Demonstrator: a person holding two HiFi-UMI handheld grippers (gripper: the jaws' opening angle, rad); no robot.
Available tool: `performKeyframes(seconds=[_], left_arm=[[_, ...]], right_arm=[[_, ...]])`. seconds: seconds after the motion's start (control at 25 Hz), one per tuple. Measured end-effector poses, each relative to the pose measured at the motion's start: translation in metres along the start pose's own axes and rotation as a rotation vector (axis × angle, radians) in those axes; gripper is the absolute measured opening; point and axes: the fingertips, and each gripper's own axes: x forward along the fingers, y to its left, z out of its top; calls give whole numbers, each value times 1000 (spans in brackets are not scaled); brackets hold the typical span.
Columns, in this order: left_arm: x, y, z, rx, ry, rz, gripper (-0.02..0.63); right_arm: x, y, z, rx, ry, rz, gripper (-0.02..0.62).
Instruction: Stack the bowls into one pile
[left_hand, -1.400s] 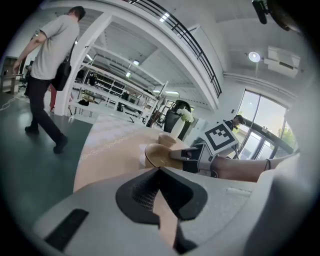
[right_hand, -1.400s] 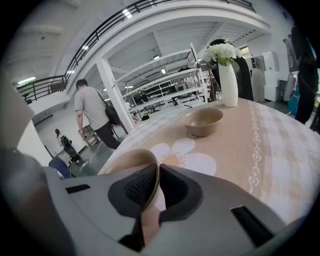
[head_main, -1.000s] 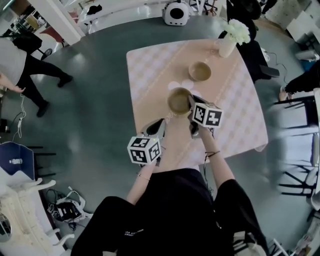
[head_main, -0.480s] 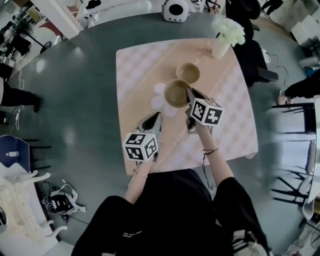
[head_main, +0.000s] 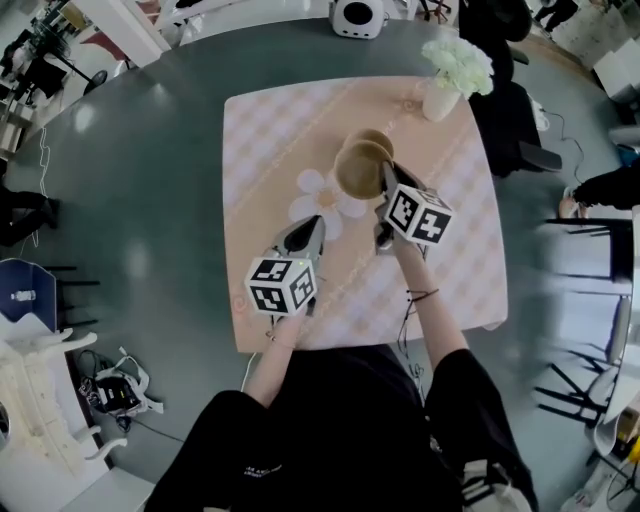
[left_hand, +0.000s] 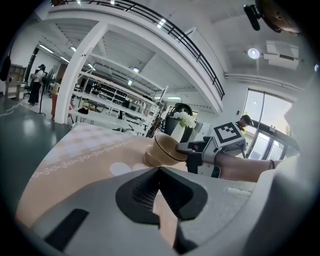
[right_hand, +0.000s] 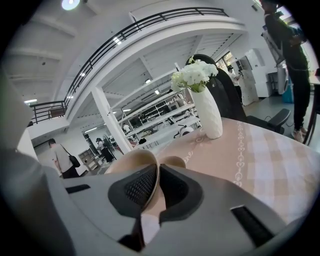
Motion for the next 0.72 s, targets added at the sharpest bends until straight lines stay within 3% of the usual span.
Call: performKeyframes(seconds=[0.72], left_arm=[[45,12,-13,-30,52,33,-3]], right_arm=[[49,-41,21,12,10,-96,16]])
